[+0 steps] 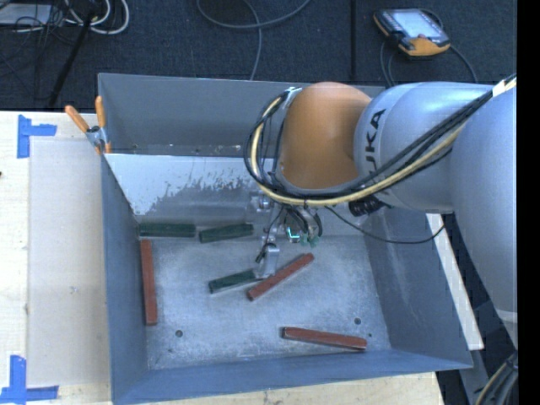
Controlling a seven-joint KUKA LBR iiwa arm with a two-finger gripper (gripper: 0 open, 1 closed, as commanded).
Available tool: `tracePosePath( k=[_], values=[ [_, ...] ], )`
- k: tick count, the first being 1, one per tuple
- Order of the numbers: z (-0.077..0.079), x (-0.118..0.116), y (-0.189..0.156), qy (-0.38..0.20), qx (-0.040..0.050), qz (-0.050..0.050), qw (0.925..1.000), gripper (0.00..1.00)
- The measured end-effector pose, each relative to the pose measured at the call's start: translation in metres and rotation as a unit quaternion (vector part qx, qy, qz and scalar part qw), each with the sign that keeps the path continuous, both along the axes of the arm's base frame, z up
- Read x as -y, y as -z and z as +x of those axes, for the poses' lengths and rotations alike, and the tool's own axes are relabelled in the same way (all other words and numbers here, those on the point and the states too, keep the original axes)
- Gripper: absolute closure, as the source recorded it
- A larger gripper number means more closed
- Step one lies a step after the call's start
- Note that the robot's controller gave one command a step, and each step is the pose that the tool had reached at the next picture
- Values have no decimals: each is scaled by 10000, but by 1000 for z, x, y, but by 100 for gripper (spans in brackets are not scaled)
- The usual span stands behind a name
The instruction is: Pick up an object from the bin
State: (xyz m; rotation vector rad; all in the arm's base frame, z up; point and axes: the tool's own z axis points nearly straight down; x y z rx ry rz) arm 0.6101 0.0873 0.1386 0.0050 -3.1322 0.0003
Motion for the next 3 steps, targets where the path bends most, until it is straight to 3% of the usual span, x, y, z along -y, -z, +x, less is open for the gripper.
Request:
tracePosePath(
  k=[1,2,3],
  values=[
    [2,0,-5,8,39,4,10000,0],
    [-14,-48,41,48,50,2,10000,0],
    [-35,-20,47,87,26,8,10000,0]
  ],
)
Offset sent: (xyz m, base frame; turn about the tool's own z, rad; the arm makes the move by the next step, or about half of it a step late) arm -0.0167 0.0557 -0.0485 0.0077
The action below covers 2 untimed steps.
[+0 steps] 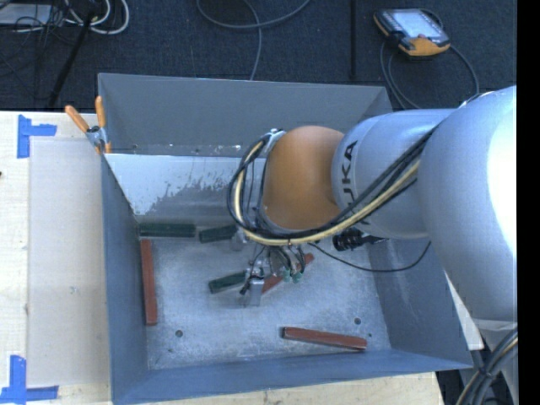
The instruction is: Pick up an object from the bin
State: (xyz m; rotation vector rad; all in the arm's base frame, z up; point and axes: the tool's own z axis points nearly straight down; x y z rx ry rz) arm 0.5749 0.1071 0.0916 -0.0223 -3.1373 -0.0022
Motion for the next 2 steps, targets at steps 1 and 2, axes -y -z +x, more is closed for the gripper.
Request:
tracePosePath(
  k=[1,2],
  values=[
    [15,44,19,-508,4,-2,9987,100],
    [15,44,19,-506,4,-2,9987,100]
  ],
)
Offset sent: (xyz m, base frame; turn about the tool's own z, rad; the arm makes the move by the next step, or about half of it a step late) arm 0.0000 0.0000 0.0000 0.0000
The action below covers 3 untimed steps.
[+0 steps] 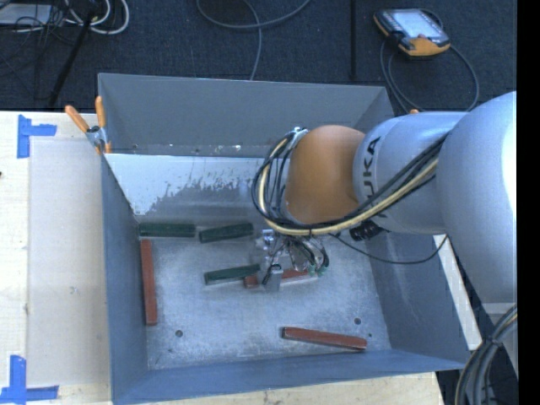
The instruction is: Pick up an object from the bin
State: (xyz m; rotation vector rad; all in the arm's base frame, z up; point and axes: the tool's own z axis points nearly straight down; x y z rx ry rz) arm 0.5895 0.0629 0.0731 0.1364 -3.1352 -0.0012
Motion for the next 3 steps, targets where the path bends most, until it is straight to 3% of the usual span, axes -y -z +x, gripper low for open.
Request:
tracePosePath(
  k=[1,2,3],
  values=[
    [-17,-3,-2,-644,112,-3,9979,100],
    [-20,44,-167,-1967,43,-3,9805,100],
    [-21,44,-165,-1955,23,7,9807,0]
  ],
)
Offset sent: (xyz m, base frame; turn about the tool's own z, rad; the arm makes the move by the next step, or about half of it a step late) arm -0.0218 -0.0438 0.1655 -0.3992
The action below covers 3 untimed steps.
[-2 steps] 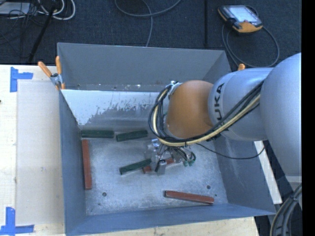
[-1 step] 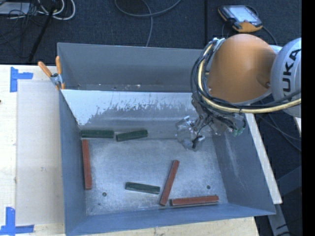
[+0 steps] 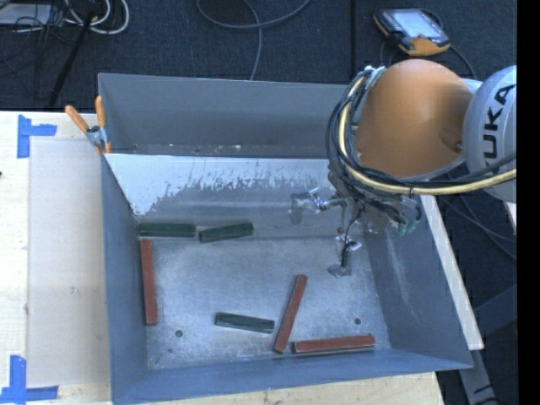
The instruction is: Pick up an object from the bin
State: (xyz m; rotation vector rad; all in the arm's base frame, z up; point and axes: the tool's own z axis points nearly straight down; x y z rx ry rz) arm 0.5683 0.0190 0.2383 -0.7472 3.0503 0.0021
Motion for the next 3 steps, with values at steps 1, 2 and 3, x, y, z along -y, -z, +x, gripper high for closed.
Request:
tracePosePath(
  k=[1,2,3],
  values=[
    [0,0,0,3,0,0,10000,0],
    [-13,-7,51,-154,25,-3,9999,0],
    [-9,-3,118,328,12,-4,9995,0]
  ],
)
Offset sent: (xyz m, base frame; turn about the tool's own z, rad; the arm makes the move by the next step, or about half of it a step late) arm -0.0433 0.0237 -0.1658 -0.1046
